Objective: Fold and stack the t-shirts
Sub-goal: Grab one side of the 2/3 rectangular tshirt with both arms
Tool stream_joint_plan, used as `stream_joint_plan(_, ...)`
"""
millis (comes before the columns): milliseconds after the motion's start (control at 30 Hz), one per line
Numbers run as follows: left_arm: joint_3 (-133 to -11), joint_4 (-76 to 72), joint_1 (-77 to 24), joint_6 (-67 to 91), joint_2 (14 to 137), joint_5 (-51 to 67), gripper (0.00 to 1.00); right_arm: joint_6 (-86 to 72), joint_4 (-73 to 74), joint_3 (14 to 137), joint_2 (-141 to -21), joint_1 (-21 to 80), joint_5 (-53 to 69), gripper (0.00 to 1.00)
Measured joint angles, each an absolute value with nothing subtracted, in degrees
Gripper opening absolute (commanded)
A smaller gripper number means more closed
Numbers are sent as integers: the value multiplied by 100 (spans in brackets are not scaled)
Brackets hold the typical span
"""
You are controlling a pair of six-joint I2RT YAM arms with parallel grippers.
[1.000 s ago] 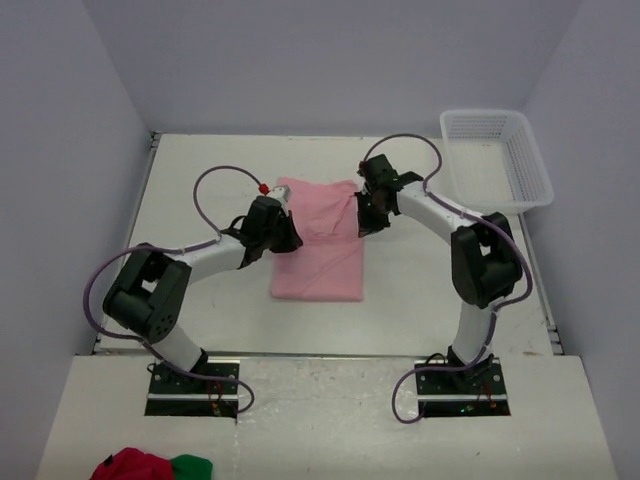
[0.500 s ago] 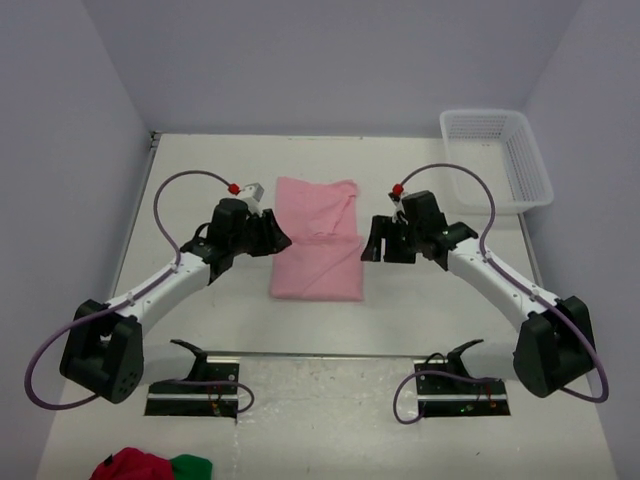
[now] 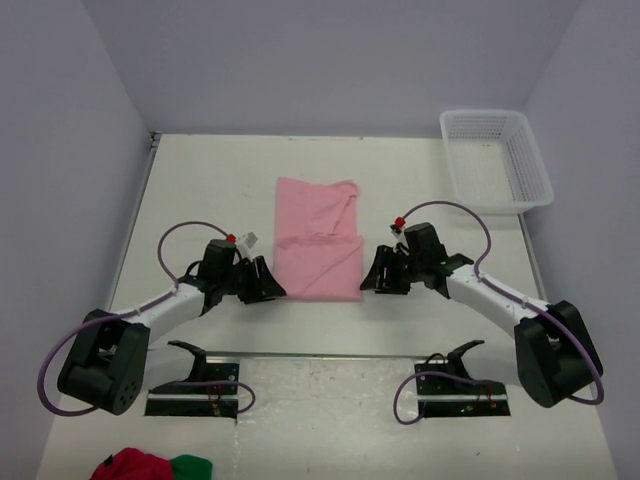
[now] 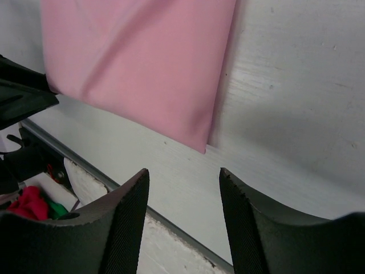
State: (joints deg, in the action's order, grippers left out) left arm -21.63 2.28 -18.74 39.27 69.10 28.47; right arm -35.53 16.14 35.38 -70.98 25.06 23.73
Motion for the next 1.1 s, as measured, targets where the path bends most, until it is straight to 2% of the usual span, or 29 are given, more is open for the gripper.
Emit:
stream_joint_plan(400, -2187, 180, -1844, 3909, 6963, 2847, 52, -3717, 1236, 3282, -7277, 2506, 2504, 54)
stream_joint_plan(700, -2340, 1061, -1839, 3846, 6412, 2333, 46, -3715, 1234, 3282, -7249, 2506, 2502, 54)
stream_joint_plan(833, -2504, 1243, -1839, 3835, 6167, 2226, 49, -3715, 1227, 3282, -7249, 2506, 2502, 54)
stream_joint_plan(1100, -2705, 1256, -1839, 3787, 6888, 2209, 56, -3708, 1260, 3282, -7175, 2506, 2477, 54)
